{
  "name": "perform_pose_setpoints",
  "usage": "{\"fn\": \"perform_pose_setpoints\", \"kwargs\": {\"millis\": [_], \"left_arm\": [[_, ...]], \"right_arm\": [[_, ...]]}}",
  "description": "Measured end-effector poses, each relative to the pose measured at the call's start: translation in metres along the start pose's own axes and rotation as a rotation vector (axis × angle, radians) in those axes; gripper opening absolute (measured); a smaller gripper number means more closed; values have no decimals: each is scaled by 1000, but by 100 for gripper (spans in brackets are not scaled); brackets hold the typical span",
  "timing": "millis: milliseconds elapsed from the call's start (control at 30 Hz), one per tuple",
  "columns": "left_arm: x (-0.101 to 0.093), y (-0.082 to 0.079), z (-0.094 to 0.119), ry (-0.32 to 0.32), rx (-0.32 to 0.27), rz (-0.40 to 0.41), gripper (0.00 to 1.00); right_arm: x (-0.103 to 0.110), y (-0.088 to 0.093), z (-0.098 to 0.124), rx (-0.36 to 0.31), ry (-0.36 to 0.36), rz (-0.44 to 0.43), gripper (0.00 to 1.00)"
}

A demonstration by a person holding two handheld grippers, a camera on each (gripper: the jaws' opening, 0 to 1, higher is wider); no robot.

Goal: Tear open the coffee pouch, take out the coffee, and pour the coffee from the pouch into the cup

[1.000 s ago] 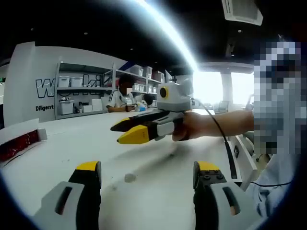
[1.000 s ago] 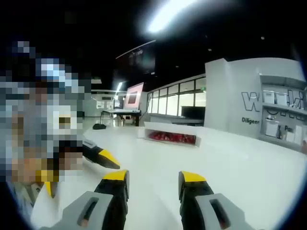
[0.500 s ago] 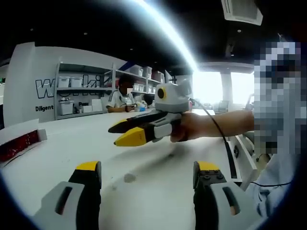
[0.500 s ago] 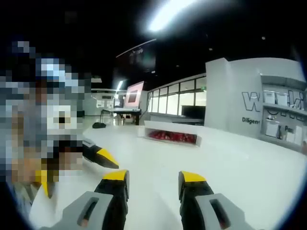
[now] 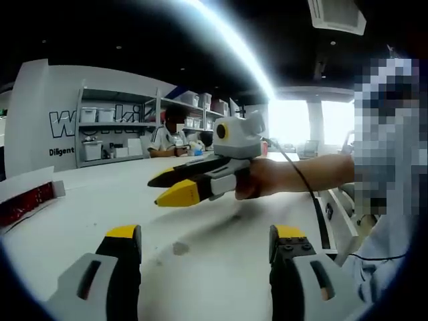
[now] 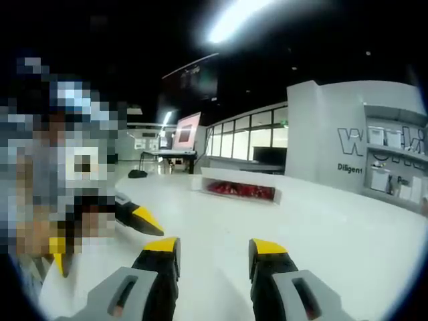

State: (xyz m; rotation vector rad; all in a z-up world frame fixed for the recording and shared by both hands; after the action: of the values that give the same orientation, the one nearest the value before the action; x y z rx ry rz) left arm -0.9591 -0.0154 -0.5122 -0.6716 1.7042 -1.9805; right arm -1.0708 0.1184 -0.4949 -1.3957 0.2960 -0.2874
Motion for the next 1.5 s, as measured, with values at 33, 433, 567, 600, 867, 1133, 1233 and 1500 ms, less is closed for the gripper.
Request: {"fn": "perform_pose_setpoints", "kwargs": {"millis": [33, 433, 567, 600, 867, 1133, 1233, 1500], "left_arm": [[0, 0, 0, 0, 0, 0, 80], [0, 0, 1, 0, 0, -3, 79], [0, 0, 1, -1, 0, -3, 79], [0, 0, 1, -1, 0, -4, 79], [1, -1, 1, -1, 1, -3, 79], [0, -1, 1, -2, 1, -4, 79], [0, -1, 1, -2, 1, -4, 79], [-1, 0, 1, -4, 2, -3, 79]], "right_arm": [[0, 0, 0, 1, 0, 0, 41], [0, -1, -3, 1, 3, 7, 41], [0, -2, -5, 3, 1, 8, 41], [0, -2, -6, 4, 1, 8, 41], [1, -3, -9, 4, -1, 9, 41], [1, -4, -13, 5, -4, 12, 41], [2, -5, -13, 4, -4, 11, 41], [5, -7, -17, 11, -11, 23, 41]]}}
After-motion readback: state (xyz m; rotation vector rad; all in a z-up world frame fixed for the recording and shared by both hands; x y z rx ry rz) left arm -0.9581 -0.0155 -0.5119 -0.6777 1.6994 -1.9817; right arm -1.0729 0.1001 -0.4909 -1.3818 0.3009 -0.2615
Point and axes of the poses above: the point that each gripper's makers call its tool centre point, and the gripper's own axes: z roughly backward along the fingers, x roughly to its left, y roughly out of its underside, the point moved 8 cm from there along z, roughly backward along the fingers, and after that the axes turned 3 degrees about -z, right-handed, at the moved point
